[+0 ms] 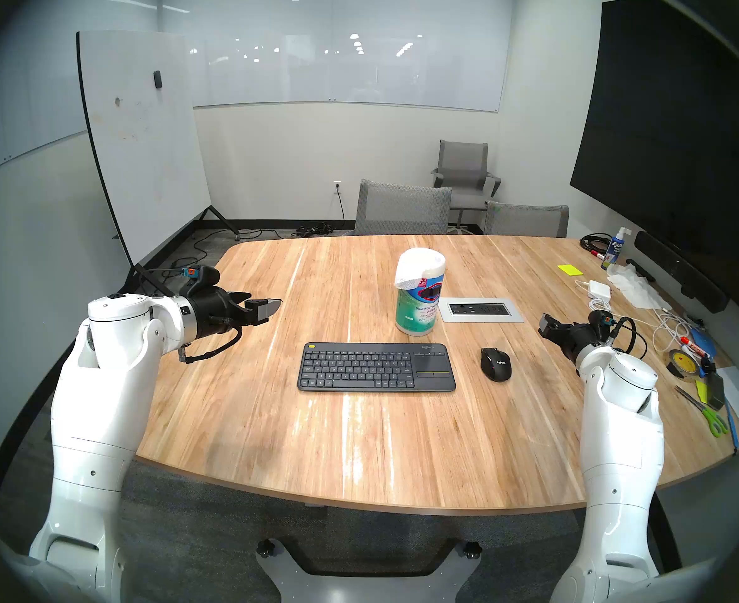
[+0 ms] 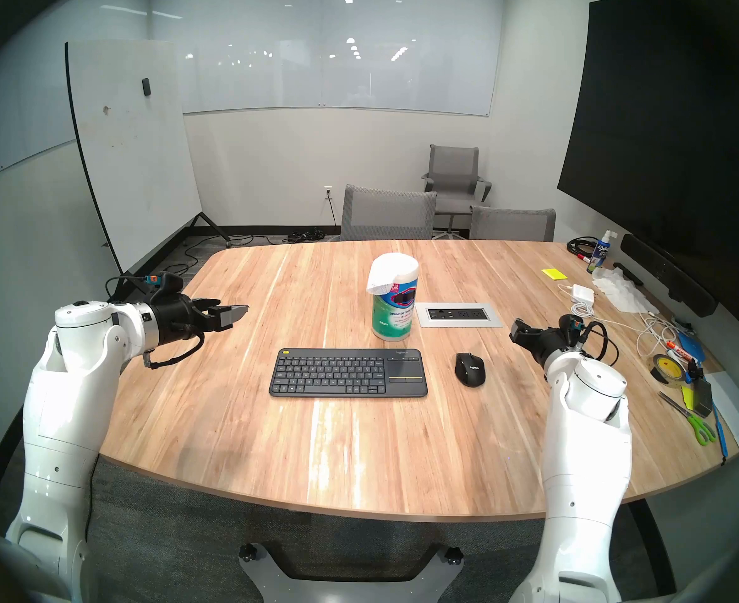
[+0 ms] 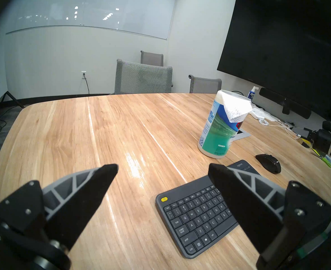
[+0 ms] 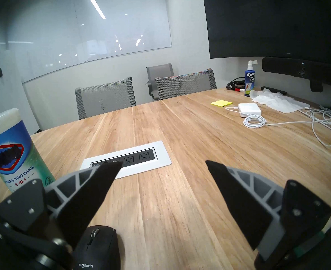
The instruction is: Wipe the keyboards and mice with a disinfecting wipe, then set the wipe down
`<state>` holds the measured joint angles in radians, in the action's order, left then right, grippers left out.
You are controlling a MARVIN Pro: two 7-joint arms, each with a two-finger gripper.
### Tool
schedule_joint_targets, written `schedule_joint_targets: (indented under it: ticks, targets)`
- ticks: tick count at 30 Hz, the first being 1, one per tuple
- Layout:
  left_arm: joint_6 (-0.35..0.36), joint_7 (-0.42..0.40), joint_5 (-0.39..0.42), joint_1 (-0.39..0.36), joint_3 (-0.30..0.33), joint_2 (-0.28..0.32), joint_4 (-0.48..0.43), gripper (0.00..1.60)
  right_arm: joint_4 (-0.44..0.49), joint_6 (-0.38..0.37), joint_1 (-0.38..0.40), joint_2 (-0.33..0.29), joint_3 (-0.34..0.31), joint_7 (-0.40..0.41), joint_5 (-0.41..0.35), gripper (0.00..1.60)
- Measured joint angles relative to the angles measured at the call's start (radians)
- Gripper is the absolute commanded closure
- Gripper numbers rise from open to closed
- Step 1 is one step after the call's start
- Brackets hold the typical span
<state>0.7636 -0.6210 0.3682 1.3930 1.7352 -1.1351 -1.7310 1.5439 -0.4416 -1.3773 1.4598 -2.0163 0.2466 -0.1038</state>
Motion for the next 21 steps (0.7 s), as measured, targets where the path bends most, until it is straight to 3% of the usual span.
schedule_joint_targets:
  ticks: [21]
  targets:
    - [0.0,0.0,0.0,0.001,0.0,0.0,0.0,0.0,0.0,0.0,-0.001,0.0,0.0,0.0,0.0,0.0]
